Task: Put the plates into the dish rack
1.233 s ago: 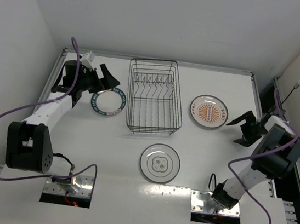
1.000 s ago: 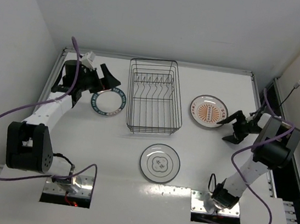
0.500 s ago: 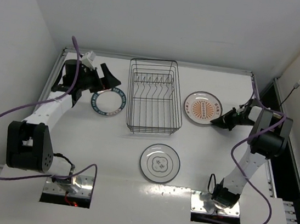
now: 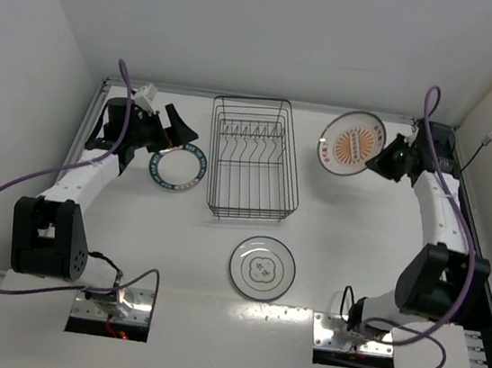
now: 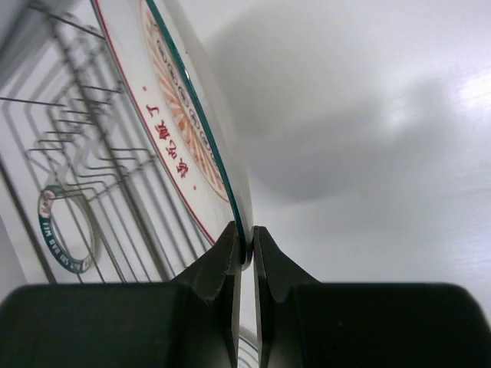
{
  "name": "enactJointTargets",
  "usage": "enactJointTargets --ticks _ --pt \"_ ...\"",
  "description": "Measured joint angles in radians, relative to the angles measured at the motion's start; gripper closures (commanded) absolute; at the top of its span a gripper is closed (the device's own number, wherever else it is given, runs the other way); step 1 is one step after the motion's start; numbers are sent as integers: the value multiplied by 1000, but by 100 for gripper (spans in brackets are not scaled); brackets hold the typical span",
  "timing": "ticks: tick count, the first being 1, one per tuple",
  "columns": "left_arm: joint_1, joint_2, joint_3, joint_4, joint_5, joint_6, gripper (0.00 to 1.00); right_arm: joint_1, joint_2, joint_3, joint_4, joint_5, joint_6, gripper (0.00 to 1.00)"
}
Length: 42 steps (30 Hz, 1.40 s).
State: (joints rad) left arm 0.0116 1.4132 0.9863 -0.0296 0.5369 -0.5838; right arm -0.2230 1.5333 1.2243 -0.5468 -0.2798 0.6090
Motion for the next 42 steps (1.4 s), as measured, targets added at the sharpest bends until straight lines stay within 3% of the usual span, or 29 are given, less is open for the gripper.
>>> enactJointTargets --ticks 7,21,34,42 --pt "0 16 0 -1 -2 0 0 185 -58 227 -41 211 -32 100" --pt "0 21 0 -7 -7 0 0 505 334 657 -230 563 -123 100" --pt "0 39 0 -8 -9 -1 0 627 488 776 -312 757 -128 100" --pt "0 45 0 -8 -9 -2 0 693 493 784 -339 894 -62 100"
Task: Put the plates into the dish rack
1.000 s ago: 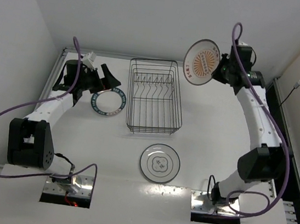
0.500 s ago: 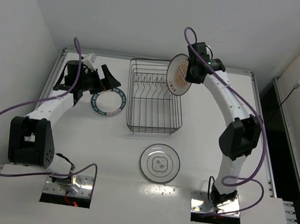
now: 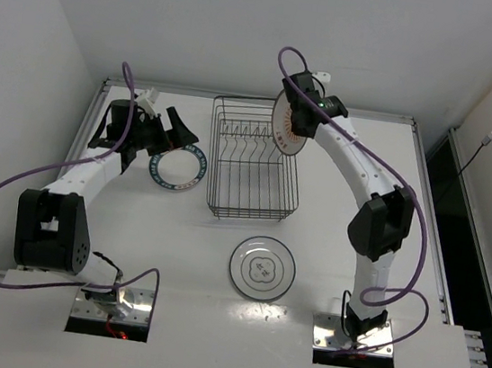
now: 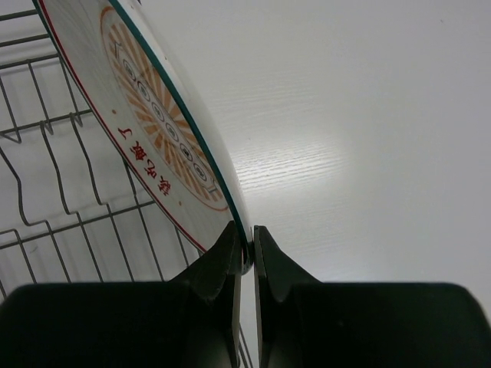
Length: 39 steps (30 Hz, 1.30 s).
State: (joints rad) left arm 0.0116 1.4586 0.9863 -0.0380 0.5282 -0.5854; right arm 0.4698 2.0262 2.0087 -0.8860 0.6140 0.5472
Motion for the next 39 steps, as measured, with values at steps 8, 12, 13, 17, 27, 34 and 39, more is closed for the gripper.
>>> enactJointTargets --ticks 8,12,13,17,27,34,39 --pt "0 0 0 0 0 -3 0 13 -3 35 -50 36 53 100" --pt "0 2 0 0 0 -3 0 17 4 66 -65 71 76 100" --pt "0 4 0 0 0 -3 0 18 4 65 -66 71 80 100" --pt "0 10 0 0 0 -3 0 20 14 76 -79 70 86 100" --pt "0 18 0 -8 0 -3 0 45 105 101 -65 59 111 100" --pt "0 18 0 -8 3 -3 0 54 111 107 -64 53 104 92" --pt "0 18 0 -8 4 -3 0 54 108 70 -34 -48 82 73"
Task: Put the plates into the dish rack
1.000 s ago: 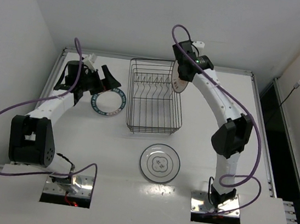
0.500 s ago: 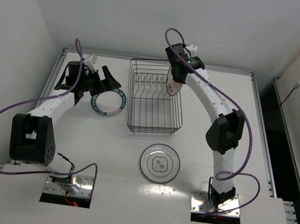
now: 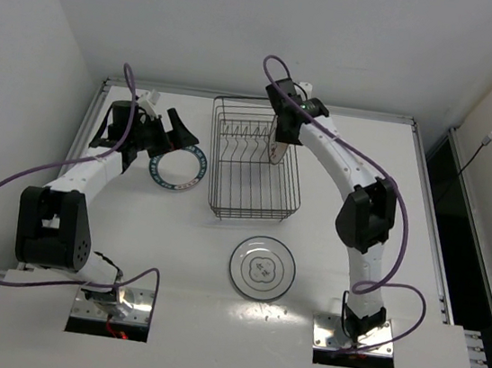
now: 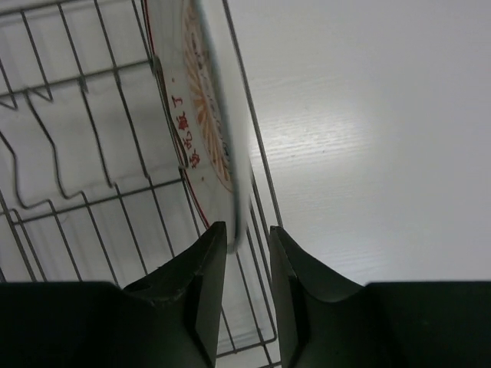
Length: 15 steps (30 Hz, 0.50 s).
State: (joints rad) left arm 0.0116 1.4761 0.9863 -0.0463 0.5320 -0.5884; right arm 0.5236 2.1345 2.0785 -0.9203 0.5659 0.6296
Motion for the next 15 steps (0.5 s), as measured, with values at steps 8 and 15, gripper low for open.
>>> enactJointTargets --ticks 8,15 --pt "0 0 0 0 0 0 0 0 -82 -121 11 -122 -27 57" --pt "0 0 0 -10 -2 0 0 -11 -443 -319 46 -230 -68 35"
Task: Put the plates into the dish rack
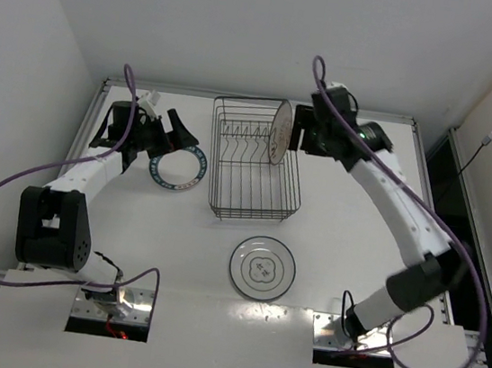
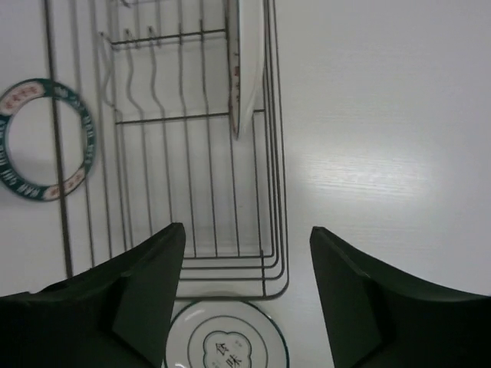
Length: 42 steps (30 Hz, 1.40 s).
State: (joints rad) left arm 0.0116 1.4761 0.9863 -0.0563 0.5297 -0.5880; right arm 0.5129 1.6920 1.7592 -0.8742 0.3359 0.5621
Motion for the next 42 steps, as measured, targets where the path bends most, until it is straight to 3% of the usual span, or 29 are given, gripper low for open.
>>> enactJointTargets --ticks 1,5,8,11,15,21,30,32,34,36,42 --pt "0 0 0 -2 -2 0 0 -6 -74 -59 21 -23 -11 29" --pt "0 0 0 -6 -6 0 0 -83 -392 -344 55 -166 -36 25" --pt "0 0 0 -10 -7 0 0 -177 -528 -591 80 -328 -47 24" --pt "0 -1 0 -6 -8 0 0 -243 -543 -858 119 -517 -58 23" --pt "0 -9 0 -14 -11 0 0 -269 -444 -1121 136 -676 -77 24" --pt "14 -89 -1 -113 -42 47 0 -269 -406 -1180 228 -802 -85 27" --pt "10 -237 -99 -176 -182 118 0 -267 -218 -1247 408 -958 -18 28" --pt "9 -236 -99 -178 -200 125 0 -268 -194 -1246 429 -988 0 32" --pt "9 -229 -99 -178 -210 126 0 -267 -160 -1246 454 -1012 11 55" --pt "9 -215 -98 -178 -216 128 0 -267 -112 -1247 482 -1020 14 88" --pt "9 -182 -97 -192 -221 132 0 -264 -64 -1242 508 -1037 2 100"
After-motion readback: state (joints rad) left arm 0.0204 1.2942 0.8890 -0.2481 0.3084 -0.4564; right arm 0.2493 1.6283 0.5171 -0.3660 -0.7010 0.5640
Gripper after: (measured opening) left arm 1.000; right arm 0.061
